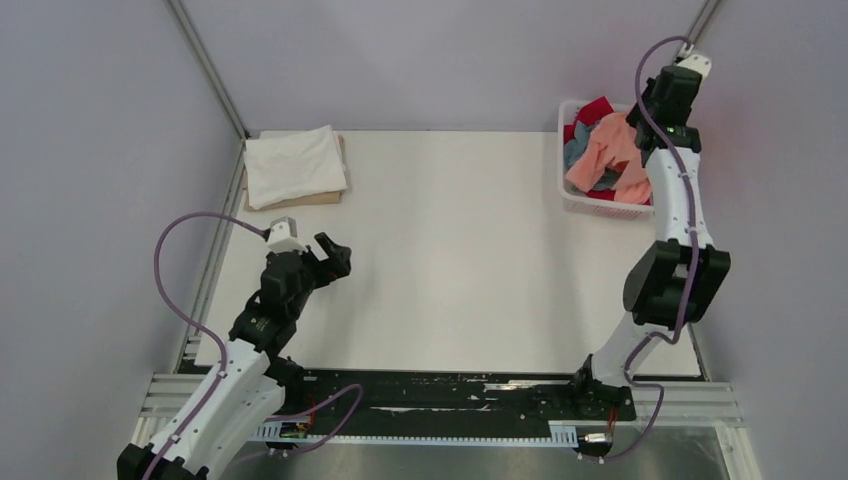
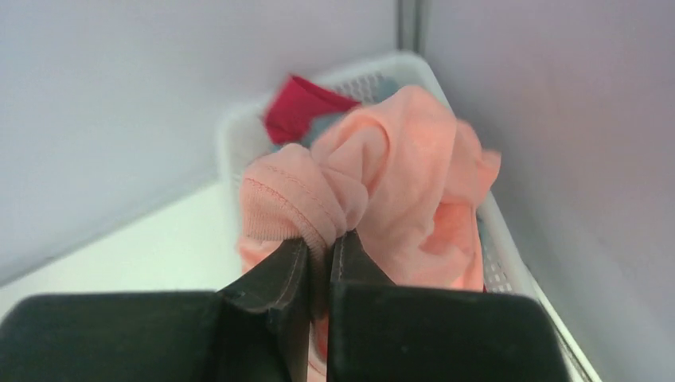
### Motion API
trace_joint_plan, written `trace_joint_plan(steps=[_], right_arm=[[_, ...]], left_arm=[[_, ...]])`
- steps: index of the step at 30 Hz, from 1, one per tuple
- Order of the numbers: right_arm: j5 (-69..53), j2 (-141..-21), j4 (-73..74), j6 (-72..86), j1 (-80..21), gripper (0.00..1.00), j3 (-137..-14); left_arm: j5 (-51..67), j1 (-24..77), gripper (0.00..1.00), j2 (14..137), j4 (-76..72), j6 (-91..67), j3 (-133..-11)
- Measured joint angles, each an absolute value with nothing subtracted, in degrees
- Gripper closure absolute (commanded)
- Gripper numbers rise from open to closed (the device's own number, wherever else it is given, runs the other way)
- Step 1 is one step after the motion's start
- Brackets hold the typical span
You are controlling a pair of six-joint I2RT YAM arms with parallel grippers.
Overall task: Fold and stack the t-shirts
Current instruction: Grab crumpled tshirt from bin with the right arm, then move the tshirt to the center of the board
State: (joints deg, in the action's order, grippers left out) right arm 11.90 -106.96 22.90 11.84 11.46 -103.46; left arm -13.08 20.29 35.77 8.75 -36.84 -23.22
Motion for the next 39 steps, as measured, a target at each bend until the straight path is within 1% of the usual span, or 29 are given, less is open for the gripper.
trace_joint_plan(steps=[5, 8, 12, 17, 25, 30, 32, 35, 39], right_arm=[[2.4, -92.3, 22.1, 12.0, 11.0, 1.00, -105.6], [-5.3, -85.1, 20.7, 12.6, 8.5, 1.00, -107.1], [-13.3, -79.8, 19.8, 13.4, 1.5, 1.00, -107.4], [-19.7, -78.7, 20.3, 13.7, -9.6, 1.00, -107.1], [-19.8, -79.4, 20.9, 13.4, -25.8, 1.00, -104.3], [-19.4, -83.4, 20.6, 13.4, -32.2, 1.00, -108.0], [-17.9, -83.8, 20.6, 13.2, -33.9, 1.00, -107.3], [-13.1, -81.6, 19.7, 12.3, -34.6, 1.00, -101.5], [-1.5, -74.4, 20.2, 11.2, -33.9, 0.99, -86.1]], left_arm=[[-12.5, 20.3, 0.00, 32.8, 9.4, -37.2, -23.2], [-12.3, 20.3, 0.00, 30.9, 9.9, -37.3, -23.2], [-12.3, 20.3, 0.00, 28.9, 11.2, -37.7, -23.2], [-12.3, 20.3, 0.00, 26.2, 13.5, -39.0, -23.2], [-13.2, 20.3, 0.00, 22.5, 19.4, -41.4, -23.2], [-13.9, 20.3, 0.00, 21.2, 22.4, -42.7, -23.3], [-14.3, 20.3, 0.00, 20.9, 23.5, -43.1, -23.4], [-15.4, 20.3, 0.00, 20.6, 26.2, -43.6, -23.8], [-16.5, 20.3, 0.00, 20.7, 29.1, -44.2, -24.3]])
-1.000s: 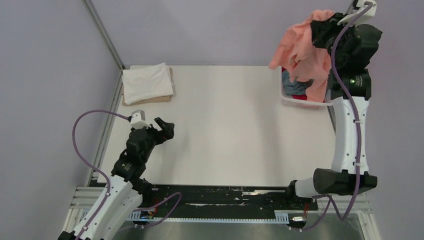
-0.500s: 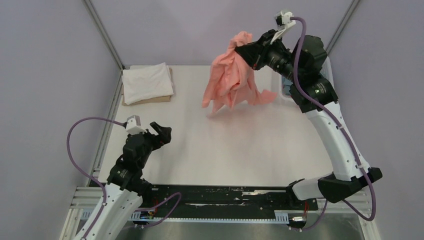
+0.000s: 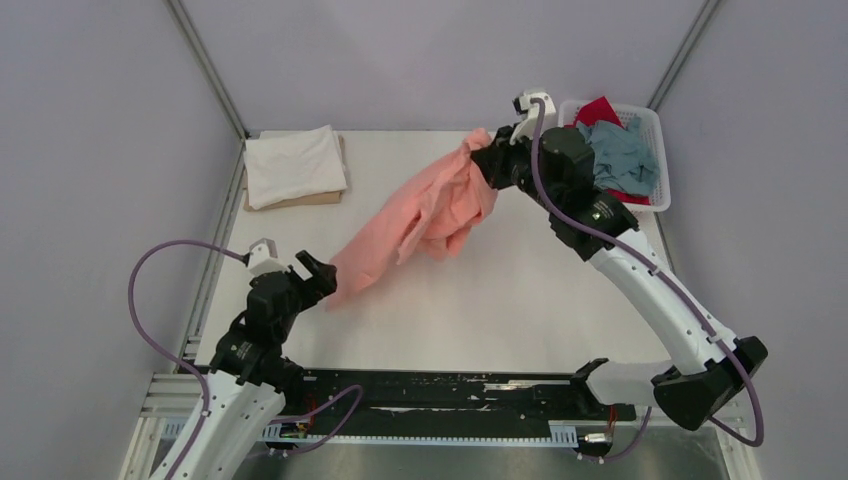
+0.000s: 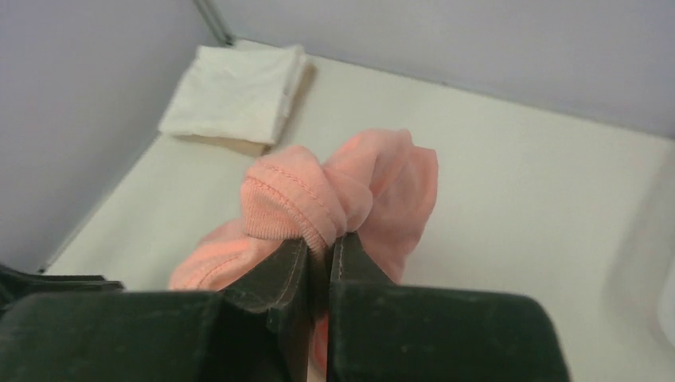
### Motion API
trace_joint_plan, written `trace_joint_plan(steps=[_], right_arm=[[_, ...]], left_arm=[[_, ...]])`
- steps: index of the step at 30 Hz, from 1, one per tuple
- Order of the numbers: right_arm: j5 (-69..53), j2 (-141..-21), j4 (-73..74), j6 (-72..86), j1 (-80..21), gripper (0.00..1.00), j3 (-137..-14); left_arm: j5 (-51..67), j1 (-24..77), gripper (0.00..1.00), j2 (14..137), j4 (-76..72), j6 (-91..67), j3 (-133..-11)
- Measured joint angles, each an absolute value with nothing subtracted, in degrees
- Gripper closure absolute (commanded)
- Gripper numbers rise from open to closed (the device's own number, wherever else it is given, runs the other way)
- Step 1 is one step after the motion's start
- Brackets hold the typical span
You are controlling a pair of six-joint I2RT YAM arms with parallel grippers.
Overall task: Fold and stack the t-shirts
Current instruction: Move the tshirt to the center of the board
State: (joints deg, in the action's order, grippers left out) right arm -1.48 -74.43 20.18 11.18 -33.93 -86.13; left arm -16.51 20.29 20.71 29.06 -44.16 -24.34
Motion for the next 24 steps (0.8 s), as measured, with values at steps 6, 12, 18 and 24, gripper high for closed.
trace_joint_plan(steps=[6, 12, 18, 24], right_arm=[[6.7, -73.8, 20.7, 13.9, -26.1, 0.40, -68.1], [13.0, -90.4, 26.7, 20.6, -17.4, 0.00, -65.4], [20.3, -80.8, 31.4, 27.7, -18.0, 0.00, -57.9], [20.4, -64.1, 32.4, 31.7, -20.9, 0.00, -48.4]], left_arm=[[-16.1, 20.3, 0.00, 24.8, 30.3, -45.1, -24.5], [-11.6, 20.3, 0.00, 35.7, 28.5, -45.4, -24.5], [-4.4, 20.3, 0.00, 48.8, 23.1, -45.6, -24.4], [1.7, 21.8, 0.00, 54.0, 20.0, -46.0, -23.2]])
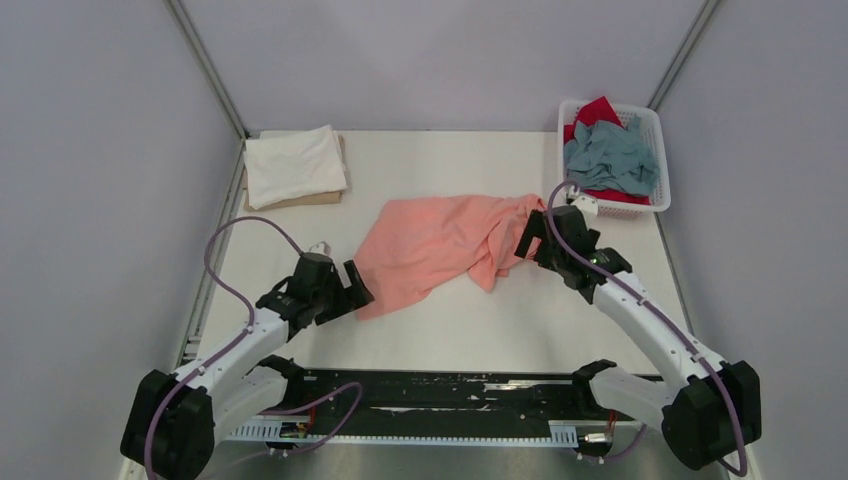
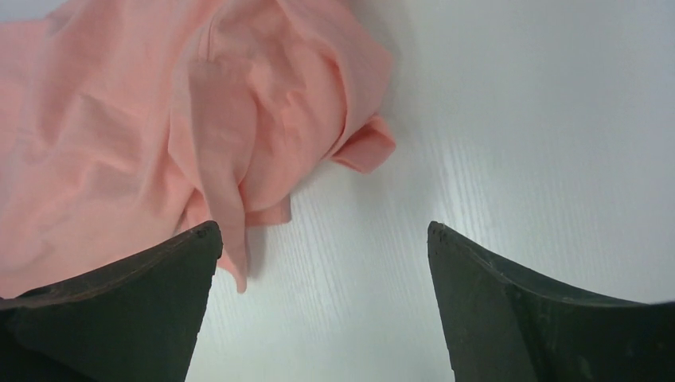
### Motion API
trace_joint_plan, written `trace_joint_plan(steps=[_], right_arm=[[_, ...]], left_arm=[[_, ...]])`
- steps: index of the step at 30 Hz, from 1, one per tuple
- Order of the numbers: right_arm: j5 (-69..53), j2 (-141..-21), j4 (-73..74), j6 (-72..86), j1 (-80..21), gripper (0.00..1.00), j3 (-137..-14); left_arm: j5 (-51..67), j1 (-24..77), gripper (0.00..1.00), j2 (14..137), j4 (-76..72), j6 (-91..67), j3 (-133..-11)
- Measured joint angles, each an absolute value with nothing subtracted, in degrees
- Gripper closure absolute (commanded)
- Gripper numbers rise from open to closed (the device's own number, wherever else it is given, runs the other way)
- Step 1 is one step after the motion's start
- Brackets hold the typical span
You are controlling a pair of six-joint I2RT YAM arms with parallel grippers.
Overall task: Fold and stack the t-shirts
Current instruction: Flatten out the tshirt
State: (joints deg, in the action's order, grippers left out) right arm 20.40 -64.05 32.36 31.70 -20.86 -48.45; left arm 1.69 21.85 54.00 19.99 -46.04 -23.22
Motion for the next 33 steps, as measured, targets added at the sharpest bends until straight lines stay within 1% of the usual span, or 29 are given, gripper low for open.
trace_joint_plan(steps=[3, 4, 5, 8, 9, 13, 16, 17, 18, 19, 20, 21, 23, 26, 30, 31, 32, 33], right_arm=[[18.1, -61.3, 32.1, 32.8, -24.2, 0.00, -43.8], [17.1, -61.0, 31.8, 33.0, -24.9, 0.00, -42.4], [16.0, -60.9, 31.4, 33.3, -25.5, 0.01, -41.0], [13.0, -61.0, 28.9, 34.4, -26.9, 0.01, -36.8], [12.4, -61.0, 28.2, 34.8, -27.2, 0.02, -36.0], [11.5, -62.4, 24.8, 36.3, -28.7, 0.02, -35.0], [11.4, -64.5, 22.1, 37.2, -29.3, 0.04, -35.0], [11.4, -65.1, 21.6, 37.5, -29.4, 0.06, -35.0], [11.5, -65.8, 21.1, 37.7, -29.5, 0.08, -35.0], [11.5, -66.5, 20.8, 37.9, -29.5, 0.09, -35.0], [11.5, -67.2, 20.4, 38.2, -29.6, 0.11, -35.0], [11.6, -67.7, 20.1, 38.5, -29.7, 0.13, -35.0], [11.9, -68.8, 19.3, 38.9, -30.1, 0.17, -35.0], [11.9, -71.0, 17.4, 39.4, -31.2, 0.26, -35.2], [11.4, -76.2, 14.9, 39.8, -33.2, 0.42, -36.7], [11.4, -77.3, 14.3, 39.9, -33.6, 0.49, -37.0], [11.4, -78.4, 13.7, 40.1, -34.2, 0.58, -37.4], [11.4, -79.5, 13.0, 40.3, -34.6, 0.64, -37.7]], left_arm=[[2.6, 23.9, 0.06, 54.0, 18.5, -46.7, -21.9], [2.5, 24.9, 0.10, 54.2, 17.6, -47.0, -21.6], [2.5, 25.5, 0.12, 54.7, 16.8, -47.3, -21.5], [2.5, 27.1, 0.27, 57.2, 14.2, -48.0, -21.5], [2.6, 27.6, 0.30, 58.0, 13.3, -48.4, -21.5], [2.3, 30.3, 0.31, 62.4, 10.9, -49.1, -23.1], [-0.4, 33.8, 0.32, 66.4, 11.4, -49.5, -26.1], [-1.5, 35.0, 0.39, 67.8, 12.0, -49.5, -27.3], [-2.9, 36.3, 0.45, 69.3, 12.8, -49.7, -28.7], [-4.3, 37.6, 0.60, 71.1, 14.0, -49.6, -30.2], [-6.2, 38.9, 0.67, 73.0, 15.4, -49.7, -31.8], [-7.4, 39.7, 0.84, 74.7, 16.4, -49.7, -33.0], [-9.7, 40.9, 0.99, 77.1, 17.9, -50.6, -34.9], [-11.4, 41.7, 1.00, 79.2, 19.1, -51.4, -36.5], [-12.2, 42.0, 1.00, 79.0, 19.4, -52.4, -36.6], [-12.2, 42.0, 1.00, 78.9, 19.4, -52.6, -36.5], [-12.3, 42.0, 1.00, 78.7, 19.3, -52.8, -36.4], [-12.4, 42.0, 1.00, 78.5, 19.3, -52.9, -36.2]])
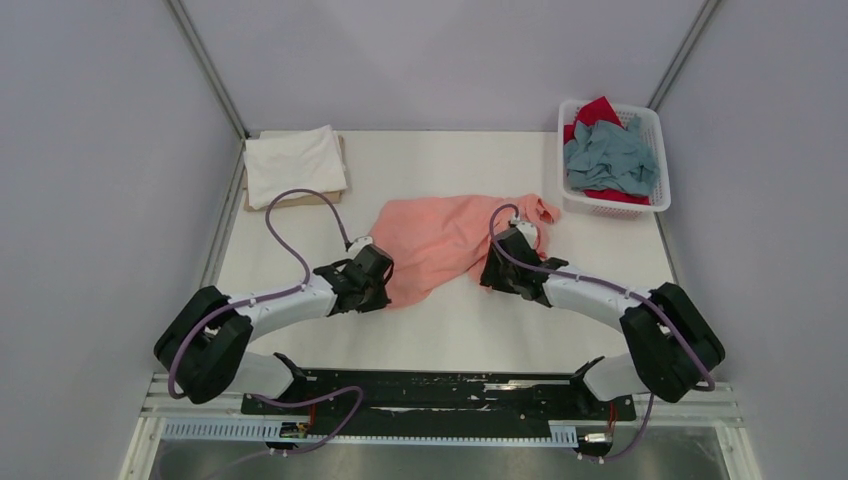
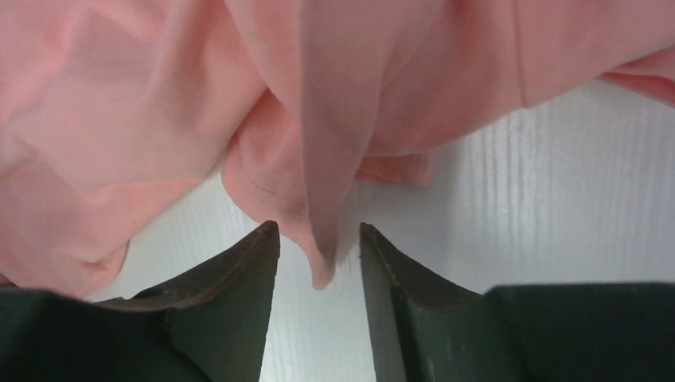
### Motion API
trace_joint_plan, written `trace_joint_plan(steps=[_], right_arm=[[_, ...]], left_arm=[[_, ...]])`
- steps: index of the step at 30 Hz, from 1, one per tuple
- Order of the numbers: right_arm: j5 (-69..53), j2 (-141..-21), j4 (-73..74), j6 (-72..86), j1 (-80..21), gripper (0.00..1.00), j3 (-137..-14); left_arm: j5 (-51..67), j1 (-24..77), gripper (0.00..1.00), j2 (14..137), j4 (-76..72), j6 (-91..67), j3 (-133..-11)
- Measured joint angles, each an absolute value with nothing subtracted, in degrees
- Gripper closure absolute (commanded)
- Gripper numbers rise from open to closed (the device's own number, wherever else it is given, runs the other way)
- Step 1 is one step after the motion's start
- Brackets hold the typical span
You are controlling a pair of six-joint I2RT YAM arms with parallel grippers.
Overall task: Fold and stack the t-shirts
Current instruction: Flatten out the tshirt
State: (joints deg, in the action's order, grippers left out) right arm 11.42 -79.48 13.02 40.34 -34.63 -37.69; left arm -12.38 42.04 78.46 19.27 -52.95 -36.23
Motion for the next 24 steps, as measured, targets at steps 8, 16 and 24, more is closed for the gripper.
trace_joint_plan(steps=[8, 16, 24], right_arm=[[12.5, -82.9, 11.4, 42.1, -35.8, 1.00, -38.2], [21.6, -62.6, 18.3, 38.5, -29.4, 1.00, -38.2], [22.1, -53.5, 19.0, 31.7, -10.5, 1.00, -42.5]], left_arm=[[-15.4, 42.0, 1.00, 75.8, 21.4, -53.7, -34.9], [-21.8, 34.2, 1.00, 67.4, 27.5, -51.8, -36.4], [-23.2, 20.9, 1.00, 64.1, 27.9, -48.2, -43.9]])
